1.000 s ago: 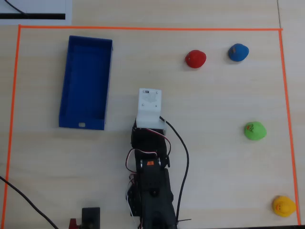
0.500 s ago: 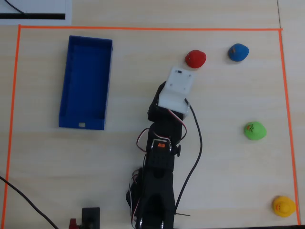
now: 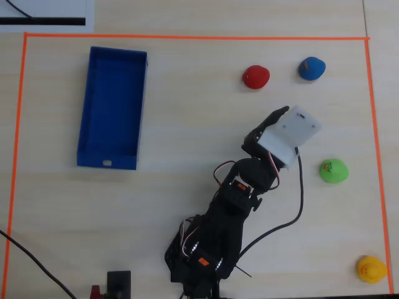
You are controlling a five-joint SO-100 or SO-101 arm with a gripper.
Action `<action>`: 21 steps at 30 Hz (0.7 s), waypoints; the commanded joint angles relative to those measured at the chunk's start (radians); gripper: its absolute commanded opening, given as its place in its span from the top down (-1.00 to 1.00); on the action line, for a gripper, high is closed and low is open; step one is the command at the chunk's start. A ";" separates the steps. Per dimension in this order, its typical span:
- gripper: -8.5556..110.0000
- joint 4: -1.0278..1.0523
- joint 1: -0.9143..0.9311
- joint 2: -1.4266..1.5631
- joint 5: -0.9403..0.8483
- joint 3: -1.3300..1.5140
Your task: Grasp yellow duck and put it into box.
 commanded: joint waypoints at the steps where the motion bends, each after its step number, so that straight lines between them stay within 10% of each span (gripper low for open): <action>1: 0.85 -0.095 0.095 -0.008 -0.040 0.005; 21: 0.85 -0.043 0.773 -0.440 -0.178 -0.216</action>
